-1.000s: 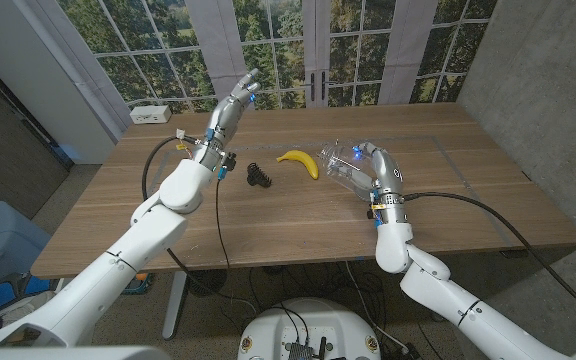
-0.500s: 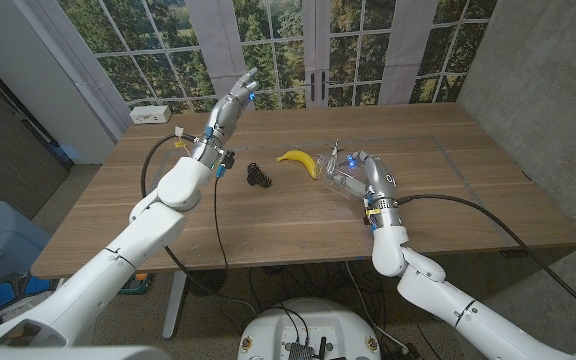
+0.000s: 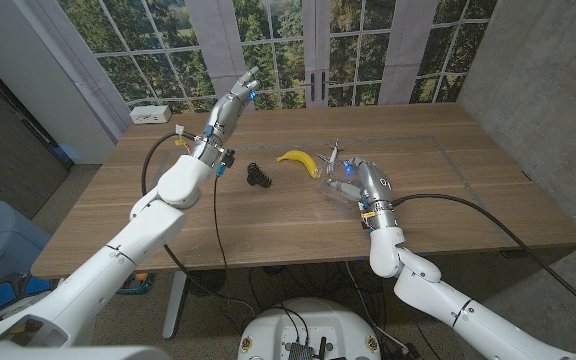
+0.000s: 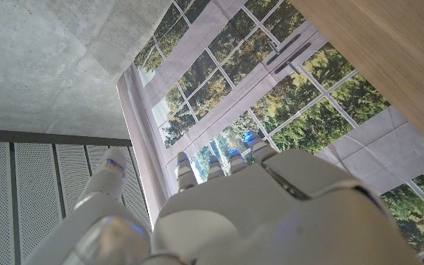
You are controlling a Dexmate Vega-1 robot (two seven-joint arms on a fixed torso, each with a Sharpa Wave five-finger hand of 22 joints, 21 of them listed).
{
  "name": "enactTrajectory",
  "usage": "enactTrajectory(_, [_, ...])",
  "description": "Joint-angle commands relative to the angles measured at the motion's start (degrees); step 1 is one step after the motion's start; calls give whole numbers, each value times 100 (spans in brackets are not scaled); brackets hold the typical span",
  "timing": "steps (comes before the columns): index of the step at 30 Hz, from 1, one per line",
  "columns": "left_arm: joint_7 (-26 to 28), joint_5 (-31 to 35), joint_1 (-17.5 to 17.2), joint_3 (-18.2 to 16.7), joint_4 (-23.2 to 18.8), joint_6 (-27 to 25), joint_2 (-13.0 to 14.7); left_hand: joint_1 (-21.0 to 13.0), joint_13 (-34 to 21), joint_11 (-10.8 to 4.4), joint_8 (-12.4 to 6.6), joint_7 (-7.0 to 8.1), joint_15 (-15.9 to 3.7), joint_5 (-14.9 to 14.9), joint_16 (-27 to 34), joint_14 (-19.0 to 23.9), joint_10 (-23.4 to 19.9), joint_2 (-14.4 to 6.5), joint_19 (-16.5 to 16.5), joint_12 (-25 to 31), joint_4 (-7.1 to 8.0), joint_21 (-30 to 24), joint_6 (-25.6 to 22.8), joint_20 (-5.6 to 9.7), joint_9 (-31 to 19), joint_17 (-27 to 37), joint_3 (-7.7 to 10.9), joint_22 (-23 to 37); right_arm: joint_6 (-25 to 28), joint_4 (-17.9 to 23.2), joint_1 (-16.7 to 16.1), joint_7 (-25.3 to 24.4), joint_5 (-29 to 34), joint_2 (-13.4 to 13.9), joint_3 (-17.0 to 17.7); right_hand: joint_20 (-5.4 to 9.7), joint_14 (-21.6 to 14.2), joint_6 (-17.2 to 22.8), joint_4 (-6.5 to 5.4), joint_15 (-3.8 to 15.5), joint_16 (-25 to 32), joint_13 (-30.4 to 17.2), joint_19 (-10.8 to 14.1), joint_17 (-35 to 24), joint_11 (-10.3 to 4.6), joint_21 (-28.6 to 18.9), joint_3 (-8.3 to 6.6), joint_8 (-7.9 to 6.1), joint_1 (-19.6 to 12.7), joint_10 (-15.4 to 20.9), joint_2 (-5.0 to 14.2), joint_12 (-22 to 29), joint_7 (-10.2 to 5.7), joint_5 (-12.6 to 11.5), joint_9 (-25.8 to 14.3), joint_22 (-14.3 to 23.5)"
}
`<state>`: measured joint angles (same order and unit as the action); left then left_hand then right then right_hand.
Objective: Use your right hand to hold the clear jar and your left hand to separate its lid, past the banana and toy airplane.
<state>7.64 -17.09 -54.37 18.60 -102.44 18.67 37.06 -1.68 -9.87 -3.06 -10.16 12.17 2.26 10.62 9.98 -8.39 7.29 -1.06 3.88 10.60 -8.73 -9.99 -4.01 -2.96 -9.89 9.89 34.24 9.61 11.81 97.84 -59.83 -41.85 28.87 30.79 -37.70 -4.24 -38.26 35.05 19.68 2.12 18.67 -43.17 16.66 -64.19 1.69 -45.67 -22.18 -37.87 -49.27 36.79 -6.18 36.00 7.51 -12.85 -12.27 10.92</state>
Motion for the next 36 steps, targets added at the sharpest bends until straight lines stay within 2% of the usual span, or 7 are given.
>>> enactTrajectory(1, [-24,18,36,18,26,23,25,35,-19,11,-31,5,16,-3,30,-20,35,1,28,19,-7,-59,-28,-33,-10,-1,-25,10,1411,348,193,611,332,87,-285,-115,63,897,-1062,919,-117,-98,-52,83,-1147,-9,-1104,221,136,763,233,-173,-1358,109,-16,7])
enactTrajectory(7, [-18,21,27,15,22,43,23,31,-19,8,-28,7,14,-3,27,-27,46,5,32,17,-11,-58,-23,-34,-10,-1,-28,9,1530,435,219,628,325,166,-331,-220,373,305,-1166,771,-247,-32,-183,164,-1002,48,-795,567,552,101,44,-479,-1341,265,8,2])
enactTrajectory(12, [-6,43,22,16,13,38,29,27,-19,4,-25,11,17,-4,27,-30,48,9,36,19,-15,-57,-18,-39,-10,-1,-31,9,1672,580,216,764,296,252,-354,-373,763,-706,-1185,572,-393,35,-398,279,-834,197,-442,1131,1105,-757,-268,-893,-1254,101,5,-6])
enactTrajectory(15, [-33,5,29,18,19,29,30,25,-19,4,-22,10,16,-4,26,-31,51,10,37,18,-17,-57,-12,-41,-10,-1,-32,9,1660,715,204,917,192,354,-323,-550,1219,-1396,-1359,347,-515,-2,-671,355,-630,439,117,1597,1850,-1452,-392,-1153,-1079,-304,-27,-17])
enactTrajectory(20, [-41,0,47,23,47,19,29,22,-19,7,-21,10,18,-5,27,-32,52,12,39,20,-19,-57,-11,-44,-10,-1,-35,9,1327,892,156,1058,-168,508,-144,-708,1842,-2074,-1605,61,-707,209,-992,655,-313,745,759,2023,2647,-2252,-333,-1711,-846,-488,-33,-25])
enactTrajectory(29, [-82,-53,99,22,133,42,18,17,-19,8,-17,15,24,-5,24,-41,64,15,44,19,-23,-57,-1,-46,-10,-1,-39,8,637,1040,123,1153,-722,653,180,-793,2828,-2414,-1672,-268,-845,623,-1385,1151,-133,1193,1150,2332,3008,-2885,-243,-2340,-834,-615,22,-68])
enactTrajectory(36, [-192,-225,129,18,194,37,18,13,-18,-2,4,3,-4,-5,17,-70,82,16,64,17,-26,-52,57,-33,-10,0,-44,8,-83,1056,64,1278,-1264,734,460,-785,3427,-2681,-1692,-310,-885,931,-1525,1499,-159,1445,1221,2547,3094,-3072,-105,-2518,-1012,-652,75,-89])
